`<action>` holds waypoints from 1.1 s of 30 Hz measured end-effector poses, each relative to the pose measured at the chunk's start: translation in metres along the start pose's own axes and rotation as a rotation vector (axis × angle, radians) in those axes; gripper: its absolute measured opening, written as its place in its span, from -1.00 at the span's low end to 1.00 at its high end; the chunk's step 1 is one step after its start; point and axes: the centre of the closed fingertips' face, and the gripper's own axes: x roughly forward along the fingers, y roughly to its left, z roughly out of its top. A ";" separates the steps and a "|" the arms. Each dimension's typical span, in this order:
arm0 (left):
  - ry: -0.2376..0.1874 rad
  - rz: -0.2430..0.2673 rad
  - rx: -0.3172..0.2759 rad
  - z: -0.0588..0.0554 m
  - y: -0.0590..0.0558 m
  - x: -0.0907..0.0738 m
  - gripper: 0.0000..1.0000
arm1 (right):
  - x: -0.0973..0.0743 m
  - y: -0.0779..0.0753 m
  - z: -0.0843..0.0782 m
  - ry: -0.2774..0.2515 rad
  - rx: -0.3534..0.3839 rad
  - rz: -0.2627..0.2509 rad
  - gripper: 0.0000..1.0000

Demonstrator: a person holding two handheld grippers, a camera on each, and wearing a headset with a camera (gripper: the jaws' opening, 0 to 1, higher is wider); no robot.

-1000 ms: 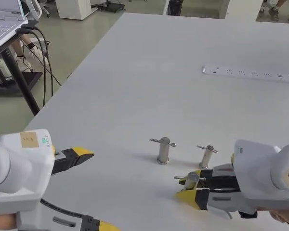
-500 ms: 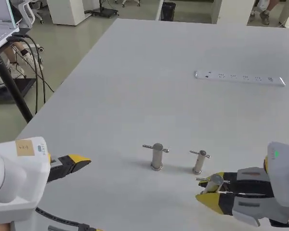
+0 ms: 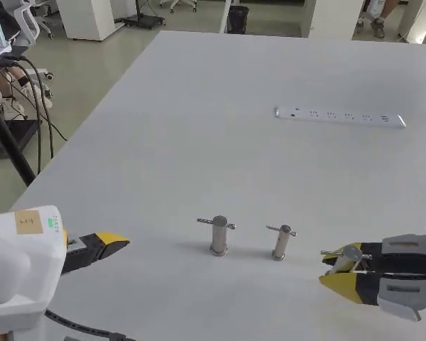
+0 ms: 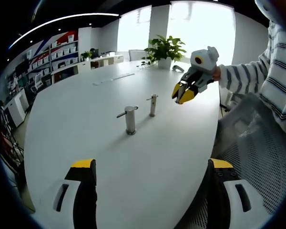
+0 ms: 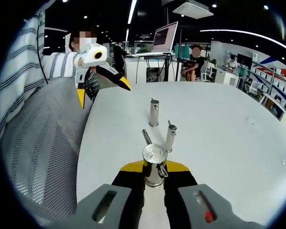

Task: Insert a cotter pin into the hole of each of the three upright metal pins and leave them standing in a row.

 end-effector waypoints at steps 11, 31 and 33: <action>0.017 -0.006 -0.011 -0.006 -0.004 0.001 0.92 | -0.003 -0.018 -0.004 -0.015 0.020 -0.003 -0.83; 0.031 0.001 -0.028 -0.007 -0.009 -0.001 0.92 | 0.007 -0.034 -0.014 -0.040 0.031 0.044 -0.82; 0.036 0.003 -0.029 -0.007 -0.009 0.000 0.92 | 0.007 -0.034 -0.016 -0.037 0.036 0.046 -0.82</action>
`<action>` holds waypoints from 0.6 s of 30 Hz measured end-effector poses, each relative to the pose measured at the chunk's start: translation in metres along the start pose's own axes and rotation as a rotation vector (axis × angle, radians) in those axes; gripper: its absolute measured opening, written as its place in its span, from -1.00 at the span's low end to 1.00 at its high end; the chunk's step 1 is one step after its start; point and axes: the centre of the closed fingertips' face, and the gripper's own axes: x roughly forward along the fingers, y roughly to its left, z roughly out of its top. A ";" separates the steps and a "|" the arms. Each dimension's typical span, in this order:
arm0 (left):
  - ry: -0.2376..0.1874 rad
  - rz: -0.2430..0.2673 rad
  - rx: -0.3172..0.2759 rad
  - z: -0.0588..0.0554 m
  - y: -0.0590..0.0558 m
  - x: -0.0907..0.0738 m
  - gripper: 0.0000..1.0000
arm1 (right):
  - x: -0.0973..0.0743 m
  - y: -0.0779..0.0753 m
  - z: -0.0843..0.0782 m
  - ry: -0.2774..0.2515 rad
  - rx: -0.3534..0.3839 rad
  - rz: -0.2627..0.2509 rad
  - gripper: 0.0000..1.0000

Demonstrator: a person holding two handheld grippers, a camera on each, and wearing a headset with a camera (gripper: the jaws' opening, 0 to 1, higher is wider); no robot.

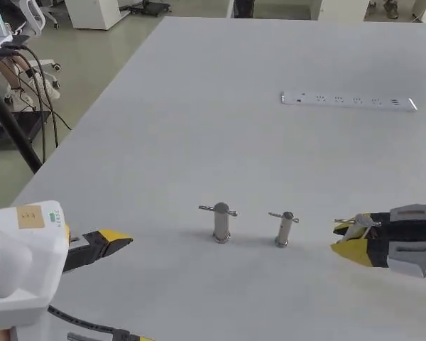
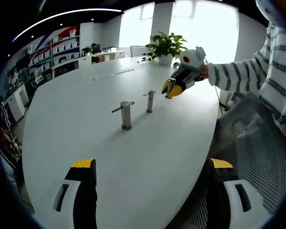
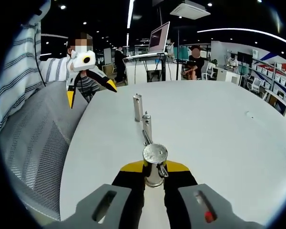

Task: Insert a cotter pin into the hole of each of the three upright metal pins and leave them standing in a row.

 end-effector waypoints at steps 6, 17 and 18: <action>0.001 -0.001 -0.006 0.000 -0.002 0.001 0.92 | 0.003 -0.002 -0.005 0.002 0.017 -0.013 -0.82; 0.005 -0.007 -0.002 0.002 -0.002 0.000 0.90 | 0.005 0.000 -0.010 0.000 0.030 -0.010 -0.82; 0.001 -0.015 -0.005 0.003 -0.003 0.000 0.89 | 0.005 0.000 -0.010 -0.002 0.028 -0.005 -0.82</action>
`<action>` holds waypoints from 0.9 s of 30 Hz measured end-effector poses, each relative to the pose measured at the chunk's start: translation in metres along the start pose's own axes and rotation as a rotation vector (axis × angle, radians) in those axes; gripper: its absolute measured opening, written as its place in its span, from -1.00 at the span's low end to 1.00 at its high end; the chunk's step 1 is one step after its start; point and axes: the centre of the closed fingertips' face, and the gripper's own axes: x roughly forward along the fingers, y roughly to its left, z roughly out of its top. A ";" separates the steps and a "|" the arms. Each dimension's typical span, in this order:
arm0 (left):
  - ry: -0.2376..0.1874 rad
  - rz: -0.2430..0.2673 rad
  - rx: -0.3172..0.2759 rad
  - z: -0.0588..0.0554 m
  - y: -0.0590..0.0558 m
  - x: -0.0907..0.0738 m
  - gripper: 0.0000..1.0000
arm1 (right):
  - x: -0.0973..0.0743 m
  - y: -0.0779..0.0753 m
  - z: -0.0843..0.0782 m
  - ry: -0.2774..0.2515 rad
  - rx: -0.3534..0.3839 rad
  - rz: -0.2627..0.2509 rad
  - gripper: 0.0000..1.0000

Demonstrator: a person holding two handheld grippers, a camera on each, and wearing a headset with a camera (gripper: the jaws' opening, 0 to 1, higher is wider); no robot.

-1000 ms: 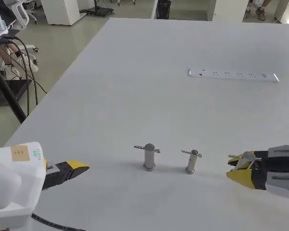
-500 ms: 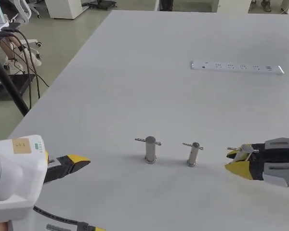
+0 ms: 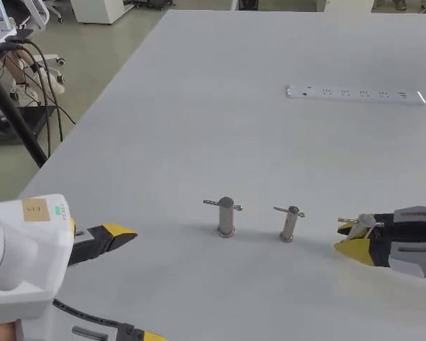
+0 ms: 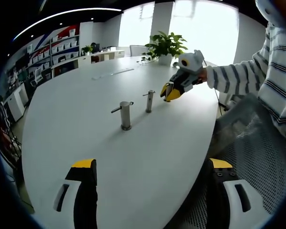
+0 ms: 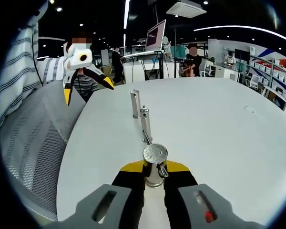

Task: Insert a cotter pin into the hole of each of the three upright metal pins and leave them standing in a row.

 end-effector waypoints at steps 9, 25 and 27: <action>-0.021 -0.026 0.006 0.010 -0.006 0.005 0.88 | 0.003 -0.002 -0.008 0.018 -0.003 0.004 -0.82; -0.017 -0.049 -0.005 0.006 -0.013 0.008 0.81 | 0.004 0.001 -0.004 0.013 0.010 -0.009 -0.79; -0.020 -0.051 -0.008 0.007 -0.014 0.008 0.81 | 0.004 0.002 0.001 -0.003 -0.010 -0.014 -0.76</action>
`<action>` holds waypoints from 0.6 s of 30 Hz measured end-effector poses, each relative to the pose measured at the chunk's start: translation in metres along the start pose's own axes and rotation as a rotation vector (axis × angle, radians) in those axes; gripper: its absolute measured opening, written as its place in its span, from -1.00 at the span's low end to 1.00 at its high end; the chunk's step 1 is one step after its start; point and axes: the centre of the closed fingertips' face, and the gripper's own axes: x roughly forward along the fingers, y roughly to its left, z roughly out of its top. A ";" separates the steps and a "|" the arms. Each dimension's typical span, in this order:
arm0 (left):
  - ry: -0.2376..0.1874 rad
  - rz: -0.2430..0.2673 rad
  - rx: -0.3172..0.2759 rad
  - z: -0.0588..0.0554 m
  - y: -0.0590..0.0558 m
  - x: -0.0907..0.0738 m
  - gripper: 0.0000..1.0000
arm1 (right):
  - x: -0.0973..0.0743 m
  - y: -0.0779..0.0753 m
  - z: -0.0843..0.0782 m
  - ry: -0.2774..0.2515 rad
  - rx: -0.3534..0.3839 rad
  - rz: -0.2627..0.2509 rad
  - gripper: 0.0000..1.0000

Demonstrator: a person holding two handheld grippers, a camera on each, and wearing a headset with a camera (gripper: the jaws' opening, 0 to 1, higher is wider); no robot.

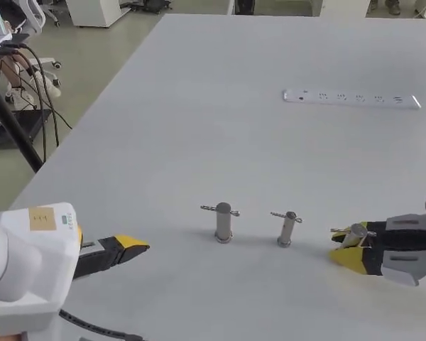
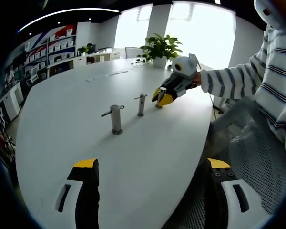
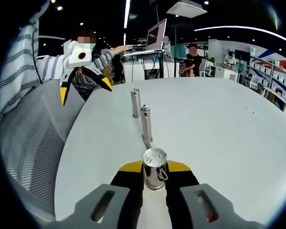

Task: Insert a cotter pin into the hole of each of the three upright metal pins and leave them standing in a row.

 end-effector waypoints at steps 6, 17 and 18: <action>-0.006 0.001 0.008 0.001 0.000 0.000 0.81 | 0.001 0.005 0.000 0.020 -0.006 -0.003 -0.41; -0.068 0.018 0.000 0.012 0.007 -0.005 0.82 | -0.023 -0.002 0.017 -0.036 0.086 -0.118 0.02; -0.072 0.018 -0.003 0.013 0.008 -0.005 0.82 | -0.025 0.000 0.019 -0.041 0.079 -0.117 0.07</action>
